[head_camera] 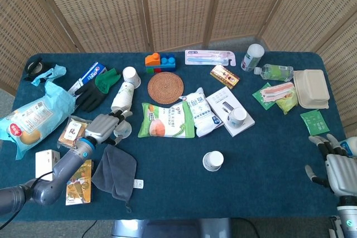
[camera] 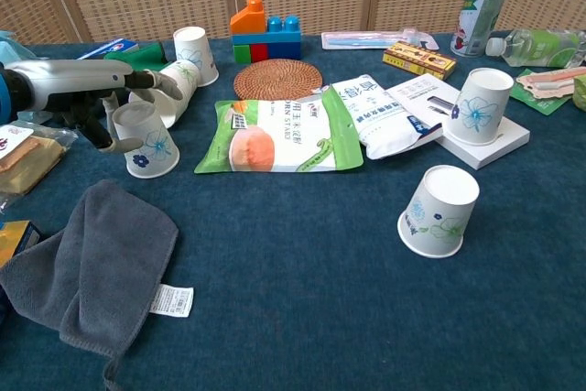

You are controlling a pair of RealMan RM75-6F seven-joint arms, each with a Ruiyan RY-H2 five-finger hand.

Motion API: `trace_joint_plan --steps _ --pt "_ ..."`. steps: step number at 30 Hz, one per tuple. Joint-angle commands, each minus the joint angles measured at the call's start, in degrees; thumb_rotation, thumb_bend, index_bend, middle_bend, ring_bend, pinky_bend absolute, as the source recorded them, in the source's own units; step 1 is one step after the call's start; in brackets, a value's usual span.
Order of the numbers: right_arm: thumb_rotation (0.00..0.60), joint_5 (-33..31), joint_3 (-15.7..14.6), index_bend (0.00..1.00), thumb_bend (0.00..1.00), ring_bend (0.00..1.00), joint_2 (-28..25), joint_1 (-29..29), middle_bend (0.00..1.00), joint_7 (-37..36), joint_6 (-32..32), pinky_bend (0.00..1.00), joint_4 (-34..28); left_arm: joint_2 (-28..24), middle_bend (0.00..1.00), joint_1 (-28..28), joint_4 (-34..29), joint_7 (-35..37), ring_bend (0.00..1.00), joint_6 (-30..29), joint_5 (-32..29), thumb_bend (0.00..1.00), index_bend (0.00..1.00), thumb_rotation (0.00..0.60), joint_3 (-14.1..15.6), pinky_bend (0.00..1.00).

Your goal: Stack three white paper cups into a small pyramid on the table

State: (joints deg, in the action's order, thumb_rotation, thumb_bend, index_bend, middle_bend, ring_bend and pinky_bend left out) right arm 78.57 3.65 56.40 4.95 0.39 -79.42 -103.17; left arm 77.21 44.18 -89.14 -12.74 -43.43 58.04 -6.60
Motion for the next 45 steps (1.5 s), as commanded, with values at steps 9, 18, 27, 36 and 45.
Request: trace_joint_plan --steps 9,18,27,36,45 --pt "0.600 0.06 0.00 0.17 0.38 0.04 -0.10 -0.25 0.20 -0.25 -0.09 0.22 -0.26 -0.27 0.17 0.58 0.40 1.33 0.31 0.30 1.06 0.47 0.26 0.600 0.19 0.56" --pt "0.600 -0.12 0.01 0.17 0.38 0.03 0.15 -0.22 0.20 -0.66 0.34 0.22 0.14 -0.19 0.21 0.99 0.82 1.54 0.33 0.51 1.02 0.47 0.32 0.600 0.56 0.59" --pt "0.600 -0.28 0.20 0.17 0.38 0.03 0.06 -0.01 0.20 -0.83 0.79 0.22 0.14 -3.11 0.21 1.21 -2.12 2.51 0.33 -0.55 2.54 0.47 0.32 0.600 -0.41 0.59" --pt "0.600 -0.25 0.40 0.17 0.38 0.03 0.09 0.26 0.20 -1.58 1.23 0.22 0.59 -8.32 0.21 1.38 -8.11 7.71 0.34 1.15 4.81 0.47 0.32 0.600 -1.95 0.59" --pt "0.600 0.74 0.36 0.18 0.38 0.03 -0.08 0.41 0.19 -1.87 1.08 0.22 0.70 -10.08 0.21 1.97 -13.93 11.68 0.34 2.50 11.52 0.47 0.32 0.600 -1.77 0.59"
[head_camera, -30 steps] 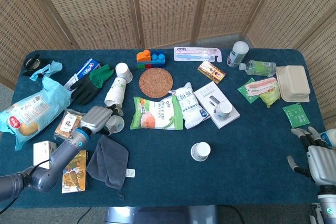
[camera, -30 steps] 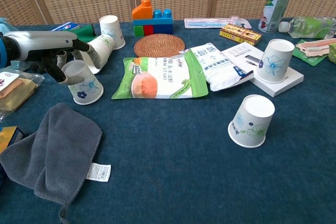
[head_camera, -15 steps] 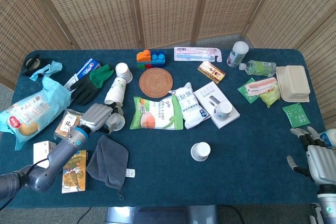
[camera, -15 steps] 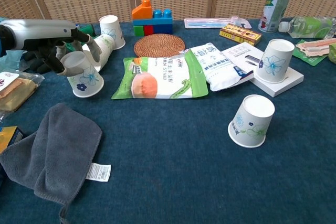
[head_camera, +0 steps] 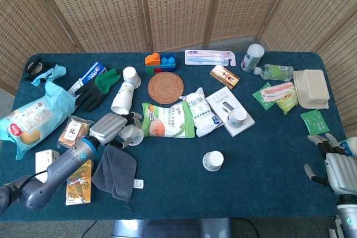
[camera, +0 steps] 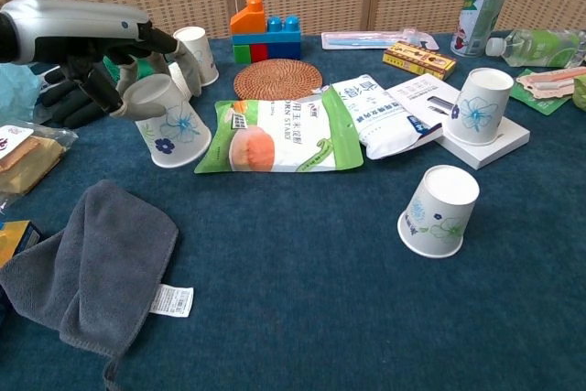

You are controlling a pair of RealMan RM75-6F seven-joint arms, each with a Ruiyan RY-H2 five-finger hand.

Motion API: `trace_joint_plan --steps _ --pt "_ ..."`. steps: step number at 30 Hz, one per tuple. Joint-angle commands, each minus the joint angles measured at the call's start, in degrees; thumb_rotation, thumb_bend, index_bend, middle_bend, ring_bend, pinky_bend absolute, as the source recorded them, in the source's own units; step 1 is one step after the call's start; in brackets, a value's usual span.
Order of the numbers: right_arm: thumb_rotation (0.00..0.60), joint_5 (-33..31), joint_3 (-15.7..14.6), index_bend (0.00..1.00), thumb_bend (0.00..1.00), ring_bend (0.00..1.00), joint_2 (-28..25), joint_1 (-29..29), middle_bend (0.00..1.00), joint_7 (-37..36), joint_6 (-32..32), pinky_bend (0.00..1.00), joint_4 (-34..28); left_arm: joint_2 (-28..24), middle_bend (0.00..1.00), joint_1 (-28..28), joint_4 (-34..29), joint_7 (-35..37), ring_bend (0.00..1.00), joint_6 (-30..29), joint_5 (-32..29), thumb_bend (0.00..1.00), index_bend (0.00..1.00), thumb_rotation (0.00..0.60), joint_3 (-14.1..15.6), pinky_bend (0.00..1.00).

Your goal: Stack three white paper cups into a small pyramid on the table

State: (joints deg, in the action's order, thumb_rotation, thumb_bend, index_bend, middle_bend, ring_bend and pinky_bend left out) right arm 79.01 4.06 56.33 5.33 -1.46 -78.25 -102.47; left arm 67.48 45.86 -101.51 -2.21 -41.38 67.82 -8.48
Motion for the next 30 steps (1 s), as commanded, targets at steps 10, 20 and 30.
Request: trace_joint_plan --steps 10,20,30 --pt "0.600 3.37 -0.46 0.17 0.38 0.03 0.34 0.43 0.19 0.11 -0.79 0.22 -0.27 2.19 0.21 2.01 -4.83 -0.05 0.34 0.47 6.51 0.47 0.31 0.600 1.14 0.59" --pt "0.600 6.10 -1.15 0.17 0.38 0.03 0.35 0.57 0.19 0.00 -1.47 0.22 -0.78 6.90 0.21 5.02 -3.50 -4.28 0.34 1.69 3.59 0.47 0.31 0.600 1.46 0.59" --pt "0.600 7.03 -1.72 0.17 0.38 0.03 -0.23 -0.18 0.19 -0.99 -2.67 0.22 -0.73 11.92 0.21 8.44 -0.71 -9.15 0.34 2.29 -1.25 0.47 0.31 0.600 1.34 0.59"
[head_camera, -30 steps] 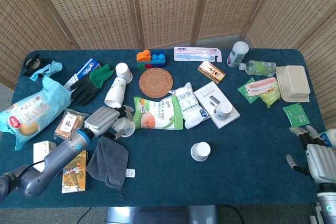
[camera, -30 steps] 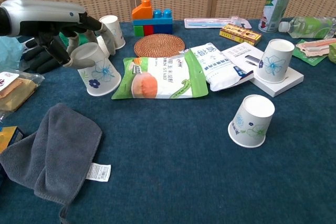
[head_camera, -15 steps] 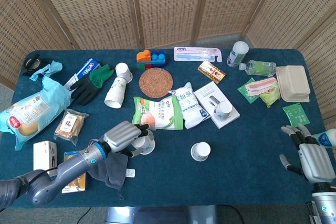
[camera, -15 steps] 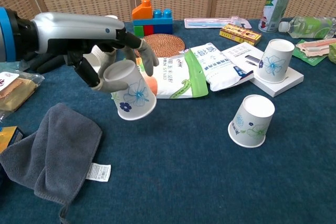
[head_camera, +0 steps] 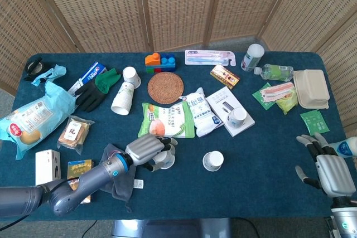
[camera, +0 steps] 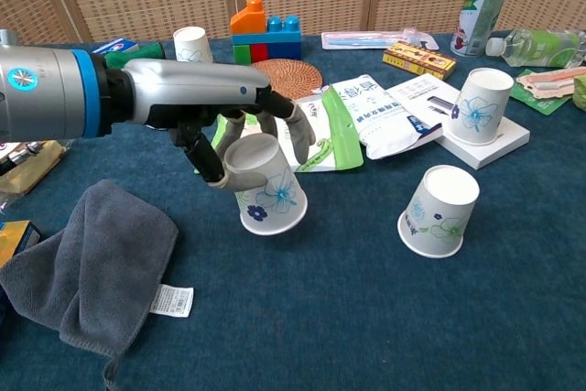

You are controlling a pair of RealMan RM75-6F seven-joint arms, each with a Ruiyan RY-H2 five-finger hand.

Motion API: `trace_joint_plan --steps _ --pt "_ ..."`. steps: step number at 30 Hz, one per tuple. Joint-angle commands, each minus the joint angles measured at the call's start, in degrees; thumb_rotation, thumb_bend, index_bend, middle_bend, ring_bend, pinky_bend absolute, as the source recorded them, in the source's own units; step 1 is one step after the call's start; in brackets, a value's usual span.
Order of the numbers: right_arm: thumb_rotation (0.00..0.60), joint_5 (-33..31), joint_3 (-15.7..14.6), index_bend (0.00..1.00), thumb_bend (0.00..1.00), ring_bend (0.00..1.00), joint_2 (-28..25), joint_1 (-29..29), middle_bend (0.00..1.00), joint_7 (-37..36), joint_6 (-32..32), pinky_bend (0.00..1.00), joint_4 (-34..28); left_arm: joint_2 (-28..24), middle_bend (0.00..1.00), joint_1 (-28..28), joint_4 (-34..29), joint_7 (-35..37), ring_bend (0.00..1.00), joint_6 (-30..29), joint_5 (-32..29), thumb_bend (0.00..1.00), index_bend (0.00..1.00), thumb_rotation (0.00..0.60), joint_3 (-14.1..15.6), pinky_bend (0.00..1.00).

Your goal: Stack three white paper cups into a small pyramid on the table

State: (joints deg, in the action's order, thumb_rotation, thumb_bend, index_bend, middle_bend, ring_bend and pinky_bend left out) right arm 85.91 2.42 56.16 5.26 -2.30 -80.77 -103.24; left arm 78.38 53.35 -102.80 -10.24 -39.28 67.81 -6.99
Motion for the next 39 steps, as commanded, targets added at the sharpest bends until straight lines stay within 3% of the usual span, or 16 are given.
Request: trace_joint_plan --steps 1,18,39 --pt "0.600 0.22 -0.12 0.17 0.38 0.03 -0.08 -0.18 0.19 -0.28 -0.28 0.22 0.07 1.34 0.21 1.27 0.69 -1.48 0.34 0.22 -1.70 0.47 0.31 0.600 -0.23 0.59" --pt "0.600 1.90 -0.73 0.17 0.38 0.03 -0.65 -1.18 0.19 -1.91 -2.19 0.22 0.21 8.61 0.20 8.23 5.19 -7.79 0.33 0.74 -10.70 0.47 0.31 0.600 -1.25 0.57" --pt "0.600 1.87 -0.75 0.17 0.38 0.03 -0.95 -1.38 0.19 -3.22 -2.39 0.22 0.78 14.43 0.19 14.07 10.82 -9.08 0.32 1.40 -15.54 0.47 0.31 0.600 -1.79 0.56"
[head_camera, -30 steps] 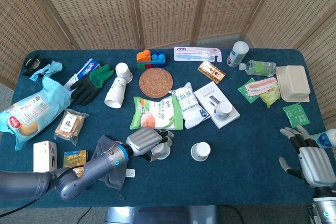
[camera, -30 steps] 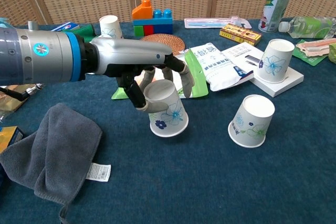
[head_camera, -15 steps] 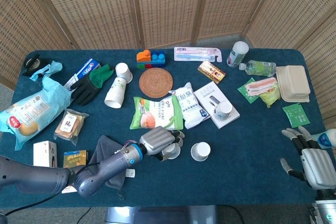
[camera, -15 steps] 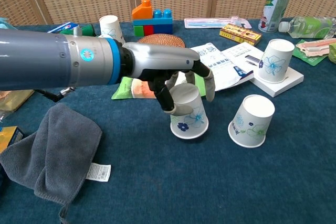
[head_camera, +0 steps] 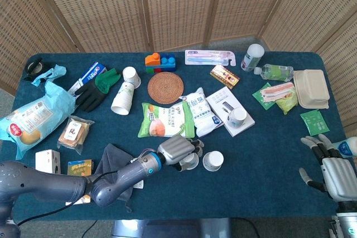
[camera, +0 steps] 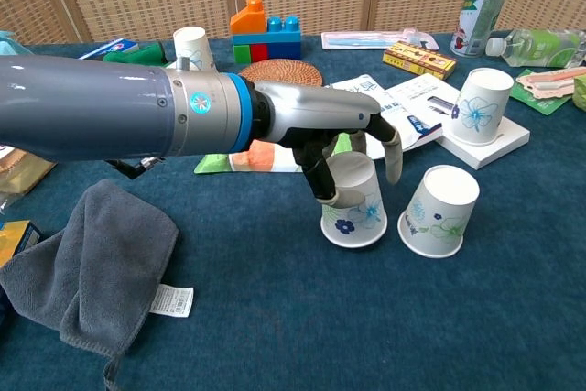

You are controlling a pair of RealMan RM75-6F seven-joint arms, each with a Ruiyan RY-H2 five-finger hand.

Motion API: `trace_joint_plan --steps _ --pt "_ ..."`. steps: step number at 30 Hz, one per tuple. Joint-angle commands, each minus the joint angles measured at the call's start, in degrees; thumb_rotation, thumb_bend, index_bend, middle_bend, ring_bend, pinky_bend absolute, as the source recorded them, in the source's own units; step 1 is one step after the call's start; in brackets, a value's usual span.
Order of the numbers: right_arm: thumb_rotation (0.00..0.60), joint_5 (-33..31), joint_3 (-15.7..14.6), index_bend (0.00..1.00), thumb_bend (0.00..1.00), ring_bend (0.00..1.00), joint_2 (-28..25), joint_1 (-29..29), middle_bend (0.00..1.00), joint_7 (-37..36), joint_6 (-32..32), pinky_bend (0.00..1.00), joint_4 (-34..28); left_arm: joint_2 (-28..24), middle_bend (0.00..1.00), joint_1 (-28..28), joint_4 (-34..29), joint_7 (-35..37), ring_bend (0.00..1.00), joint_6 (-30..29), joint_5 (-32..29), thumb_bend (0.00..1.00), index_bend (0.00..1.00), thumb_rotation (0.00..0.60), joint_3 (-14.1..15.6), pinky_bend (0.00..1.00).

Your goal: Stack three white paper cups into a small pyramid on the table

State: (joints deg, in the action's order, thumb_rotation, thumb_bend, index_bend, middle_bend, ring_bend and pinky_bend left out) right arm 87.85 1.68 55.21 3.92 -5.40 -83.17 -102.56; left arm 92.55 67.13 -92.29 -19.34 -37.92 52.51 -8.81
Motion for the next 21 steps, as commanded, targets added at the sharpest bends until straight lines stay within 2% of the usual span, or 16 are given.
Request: trace_joint_plan --steps 1,21 --pt "0.600 -0.11 -0.01 0.17 0.38 0.03 -0.01 -0.06 0.19 -0.20 0.00 0.22 0.14 0.40 0.19 0.45 0.49 0.02 0.32 0.10 -0.39 0.47 0.31 0.600 0.06 0.56" --pt "0.600 -0.31 -0.16 0.17 0.38 0.03 -0.11 -0.57 0.19 -1.83 -0.28 0.22 1.10 1.80 0.19 3.28 2.05 -0.49 0.31 -0.03 -2.95 0.47 0.30 0.600 0.54 0.54"
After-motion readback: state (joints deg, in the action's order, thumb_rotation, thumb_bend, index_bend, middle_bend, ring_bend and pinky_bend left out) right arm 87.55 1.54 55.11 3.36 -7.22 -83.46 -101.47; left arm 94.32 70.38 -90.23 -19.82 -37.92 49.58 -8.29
